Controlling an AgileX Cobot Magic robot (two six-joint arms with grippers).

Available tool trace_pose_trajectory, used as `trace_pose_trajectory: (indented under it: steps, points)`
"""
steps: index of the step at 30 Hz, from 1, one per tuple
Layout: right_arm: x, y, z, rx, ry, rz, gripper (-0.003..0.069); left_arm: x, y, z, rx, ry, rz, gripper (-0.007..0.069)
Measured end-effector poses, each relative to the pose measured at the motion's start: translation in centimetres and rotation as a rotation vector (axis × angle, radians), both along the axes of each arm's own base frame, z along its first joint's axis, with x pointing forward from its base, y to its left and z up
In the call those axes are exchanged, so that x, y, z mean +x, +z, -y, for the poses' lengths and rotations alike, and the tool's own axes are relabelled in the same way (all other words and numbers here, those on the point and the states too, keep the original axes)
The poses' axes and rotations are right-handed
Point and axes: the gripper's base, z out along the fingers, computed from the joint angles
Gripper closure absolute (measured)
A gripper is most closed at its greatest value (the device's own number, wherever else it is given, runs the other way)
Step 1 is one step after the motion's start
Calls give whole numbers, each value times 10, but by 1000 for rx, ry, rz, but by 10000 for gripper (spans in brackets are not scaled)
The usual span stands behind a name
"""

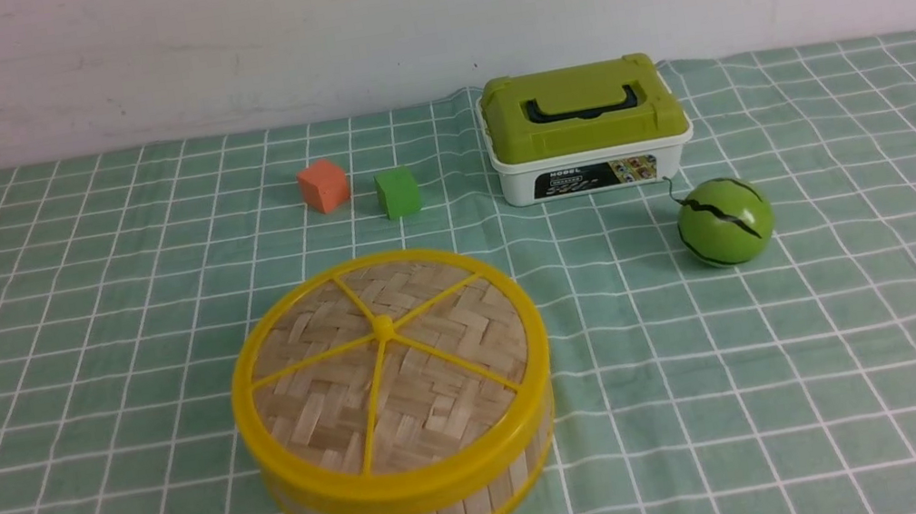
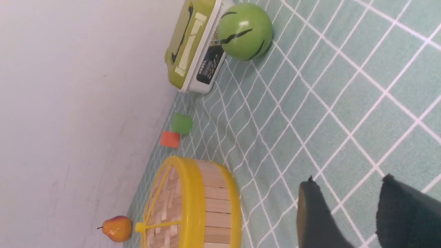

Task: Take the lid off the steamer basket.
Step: Use the right arm to lift the lid of the steamer

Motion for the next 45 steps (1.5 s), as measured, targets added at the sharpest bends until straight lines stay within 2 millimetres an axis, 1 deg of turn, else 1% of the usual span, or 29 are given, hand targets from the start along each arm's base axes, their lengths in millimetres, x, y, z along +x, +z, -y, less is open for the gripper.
trace_pose_trajectory:
  steps: [6,8,10,11,12,13,14,15,16,17,19,20,21,23,26,27,29,30,32,33,34,35,36,37,39,42,43,44,45]
  points:
    - [0,0,2,-144,10,27,417,0,0,0,0,0,0,386]
    - [1,1,3,-268,30,52,417,0,0,0,0,0,0,386]
    - [-1,10,3,-419,69,96,419,0,0,0,0,0,0,386]
    - [-1,14,3,-432,73,107,421,0,0,0,0,0,0,386]
    - [-4,42,2,-561,100,173,447,0,0,0,0,0,0,386]
    - [-4,45,2,-574,102,183,447,0,0,0,0,0,0,386]
    - [-4,59,1,-621,115,192,474,0,0,0,0,0,0,386]
    - [-2,87,1,-714,150,201,535,0,0,0,0,0,0,386]
    - [3,100,0,-762,182,174,571,0,0,0,0,0,0,386]
    - [8,121,0,-831,229,155,622,0,0,0,0,0,0,386]
    - [21,147,-2,-912,322,96,658,0,0,0,0,0,0,386]
    - [24,154,-2,-930,348,81,666,0,0,0,0,0,0,386]
    - [41,176,-4,-995,469,18,678,0,0,0,0,0,0,386]
    - [63,197,-6,-1057,642,-51,680,0,0,0,0,0,0,386]
    - [97,214,-13,-1104,871,-99,670,0,0,0,0,0,0,386]
    - [103,219,-16,-1119,910,-92,666,0,0,0,0,0,0,386]
    - [127,225,-32,-1144,1042,-78,659,0,0,0,0,0,0,386]
    - [129,225,-33,-1151,1052,-76,659,0,0,0,0,0,0,386]
    - [143,228,-48,-1191,1128,-66,657,0,0,0,0,0,0,386]
    - [157,231,-68,-1236,1196,-53,657,0,0,0,0,0,0,386]
    - [166,231,-81,-1261,1225,-58,657,0,0,0,0,0,0,386]
    - [176,228,-92,-1286,1249,-76,657,0,0,0,0,0,0,386]
    - [178,230,-94,-1289,1244,-73,657,0,0,0,0,0,0,386]
    - [193,225,-120,-1330,1281,-89,656,0,0,0,0,0,0,386]
    - [201,224,-134,-1349,1292,-92,655,0,0,0,0,0,0,386]
    - [228,216,-187,-1381,1319,-84,646,0,0,0,0,0,0,386]
    - [231,212,-192,-1381,1327,-93,645,0,0,0,0,0,0,386]
    - [242,205,-214,-1383,1347,-82,634,0,0,0,0,0,0,386]
    - [246,204,-222,-1384,1348,-70,627,0,0,0,0,0,0,386]
